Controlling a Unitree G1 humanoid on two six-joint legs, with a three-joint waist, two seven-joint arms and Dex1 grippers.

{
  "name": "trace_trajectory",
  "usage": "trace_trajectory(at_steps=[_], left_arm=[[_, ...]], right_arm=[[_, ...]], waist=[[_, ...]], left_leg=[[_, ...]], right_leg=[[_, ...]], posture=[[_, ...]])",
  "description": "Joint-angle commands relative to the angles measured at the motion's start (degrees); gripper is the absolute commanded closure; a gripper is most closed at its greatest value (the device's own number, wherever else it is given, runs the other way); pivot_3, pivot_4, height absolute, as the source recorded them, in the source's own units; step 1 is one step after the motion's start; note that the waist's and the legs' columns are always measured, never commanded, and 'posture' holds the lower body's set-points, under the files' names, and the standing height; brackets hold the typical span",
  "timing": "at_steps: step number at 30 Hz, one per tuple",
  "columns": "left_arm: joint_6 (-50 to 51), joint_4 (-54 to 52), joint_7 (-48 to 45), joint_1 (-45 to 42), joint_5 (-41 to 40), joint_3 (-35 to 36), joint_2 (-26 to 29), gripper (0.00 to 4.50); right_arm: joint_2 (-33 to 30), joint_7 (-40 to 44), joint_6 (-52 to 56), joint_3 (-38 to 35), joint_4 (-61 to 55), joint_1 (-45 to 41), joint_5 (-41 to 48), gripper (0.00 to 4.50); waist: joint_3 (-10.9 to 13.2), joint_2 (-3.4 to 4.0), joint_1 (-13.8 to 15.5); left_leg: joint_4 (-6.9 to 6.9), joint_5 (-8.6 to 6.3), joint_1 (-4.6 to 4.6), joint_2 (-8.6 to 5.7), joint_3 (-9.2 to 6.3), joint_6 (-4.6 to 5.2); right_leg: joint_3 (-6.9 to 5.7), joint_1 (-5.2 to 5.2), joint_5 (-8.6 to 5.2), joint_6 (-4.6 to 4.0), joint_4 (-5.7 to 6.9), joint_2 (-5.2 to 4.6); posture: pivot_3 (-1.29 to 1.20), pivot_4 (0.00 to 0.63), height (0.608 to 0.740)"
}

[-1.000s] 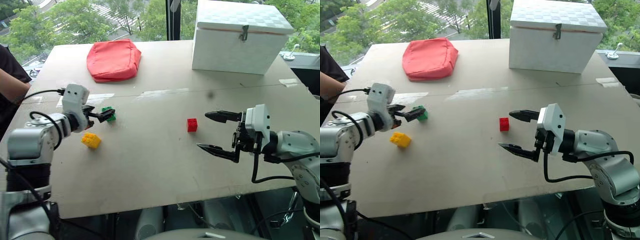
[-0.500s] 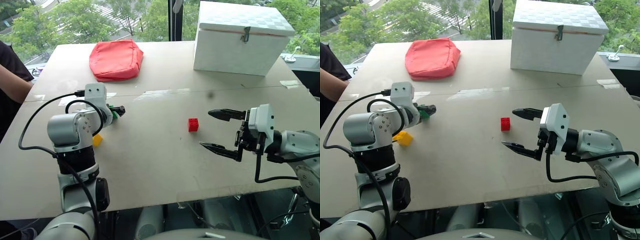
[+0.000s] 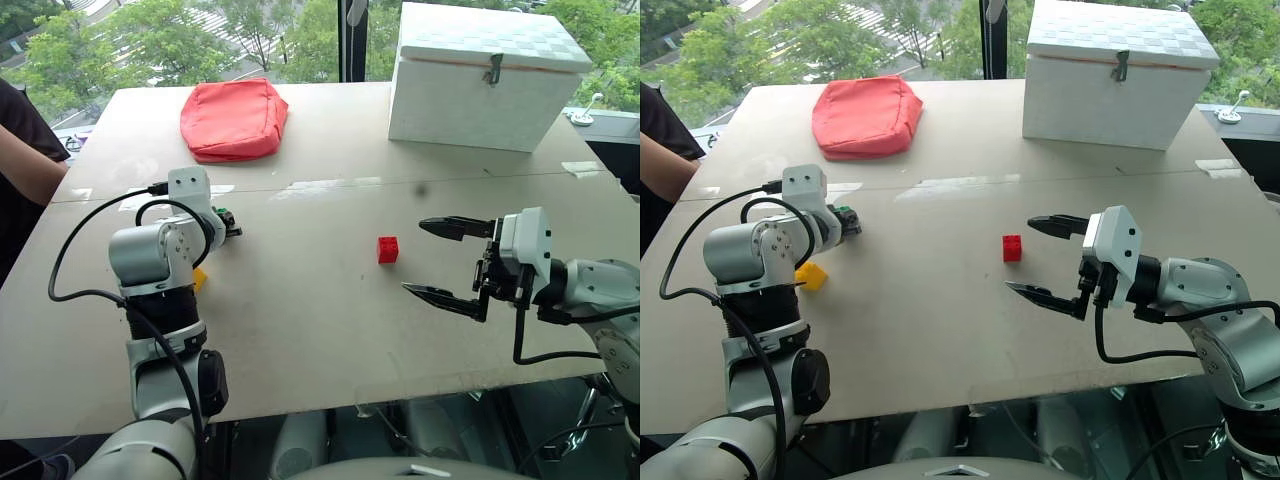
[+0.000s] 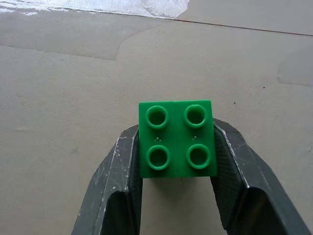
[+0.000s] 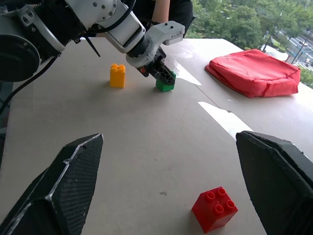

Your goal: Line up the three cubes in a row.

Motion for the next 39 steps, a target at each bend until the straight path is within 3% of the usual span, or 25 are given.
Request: trace_trajectory(at_steps=[1, 3, 5, 7, 9, 12, 14, 18, 23, 33, 39], left_arm=[[-2.78, -2.2, -4.67, 1.7, -0.59, -1.63, 3.89, 3.22], [-10.15, -4.62, -12.96, 4.21, -3.26, -3.01, 6.53, 3.22], [-19.76, -9.29, -30.93, 7.99, -9.74, -5.36, 10.92, 3.22], [-22.77, -12.08, -46.13, 10.62, -15.26, -8.76, 16.38, 3.22], [-25.61, -11.96, -54.95, 11.64, -17.62, -11.19, 20.06, 3.22], [-40.42, -4.76, -67.94, 10.38, -10.57, -21.45, 24.76, 3.22], [-48.52, 0.75, -73.73, 7.99, -6.96, -26.51, 24.98, 3.22], [-61.08, 12.98, -79.81, 0.47, -0.18, -33.96, 21.03, 3.22], [-66.09, 21.52, -81.17, -6.6, 3.95, -37.13, 15.61, 3.22], [-75.04, 29.2, -82.99, -10.86, 9.24, -38.94, 11.07, 3.22], [-74.31, 31.2, -83.33, -12.45, 10.43, -39.14, 8.76, 3.22]], right_arm=[[-0.77, -0.63, -0.71, -2.32, -1.03, -0.27, 1.17, 0.0], [-0.95, -0.85, -0.55, -2.58, -1.1, -0.08, 1.41, 0.0], [-1.42, -0.72, -0.56, -2.93, -1.12, 0.62, 1.5, 0.0], [-1.76, -0.56, -0.76, -3.14, -1.01, 1.27, 1.46, 0.0], [-1.95, -0.51, -0.78, -3.26, -0.92, 1.55, 1.57, 0.0], [-2.45, -0.53, -0.8, -3.86, -0.67, 2.59, 1.38, 0.0], [-2.77, -0.67, -0.91, -4.01, -0.8, 3.34, 1.07, 0.0], [-3.23, -1.74, -0.62, -4.93, -2.01, 5.48, 0.98, 0.0], [-4.18, -2.88, -0.4, -5.72, -3.16, 9.3, -0.08, 0.0], [-5.54, -3.6, -0.62, -9.11, -4.17, 14.6, -0.33, 0.0], [-5.38, -4.95, 0.07, -10.29, -6.19, 16.13, 0.49, 0.0]], waist=[[0.0, 0.0, -0.09], [0.0, 0.0, -0.1], [0.0, 0.0, -0.17], [0.01, 0.0, 0.02], [0.01, 0.04, 0.28], [-0.02, 0.09, 0.61], [-0.02, 0.1, 0.88], [-0.02, 0.09, 1.22], [-0.02, 0.08, 1.0], [-0.02, 0.08, 0.98], [-0.02, 0.08, 1.0]], left_leg=[[0.0, 0.0, 0.0, 0.0, 0.0, 0.0], [0.0, 0.0, 0.01, 0.01, -0.01, 0.0], [0.0, 0.0, 0.0, 0.04, 0.0, 0.0], [-0.01, 0.01, -0.04, 0.11, 0.05, -0.04], [0.0, 0.01, -0.08, 0.08, 0.07, -0.03], [0.0, -0.01, -0.02, 0.03, 0.15, 0.02], [0.01, -0.01, 0.03, -0.05, 0.34, 0.03], [0.17, 0.0, -0.11, -0.03, 0.32, 0.04], [0.44, -0.08, -0.27, -0.03, 0.34, 0.18], [0.47, -0.12, -0.25, 0.01, 0.32, 0.24], [0.55, -0.12, -0.26, 0.02, 0.25, 0.24]], right_leg=[[0.0, 0.0, 0.0, 0.0, 0.0, 0.0], [-0.01, 0.0, 0.0, 0.0, 0.0, 0.01], [-0.01, -0.01, -0.01, -0.01, 0.0, -0.01], [-0.02, -0.03, -0.14, -0.24, -0.01, -0.08], [-0.04, -0.05, -0.15, -0.26, -0.06, -0.15], [0.0, -0.02, -0.16, -0.24, -0.08, -0.13], [0.0, 0.02, -0.17, -0.23, -0.08, -0.06], [-0.1, 0.03, -0.19, -0.19, -0.08, 0.08], [-0.07, 0.04, -0.16, -0.2, -0.09, 0.09], [-0.04, 0.04, -0.18, 0.16, -0.05, 0.14], [-0.02, 0.06, -0.19, 0.19, -0.05, 0.13]], posture=[[0.0, 0.15, 0.74], [0.0, 0.15, 0.74], [0.0, 0.15, 0.74], [0.0, 0.15, 0.74], [0.0, 0.15, 0.74], [0.0, 0.15, 0.74], [0.0, 0.15, 0.74], [0.0, 0.15, 0.74], [0.0, 0.15, 0.74], [0.0, 0.15, 0.74], [0.0, 0.15, 0.74]])
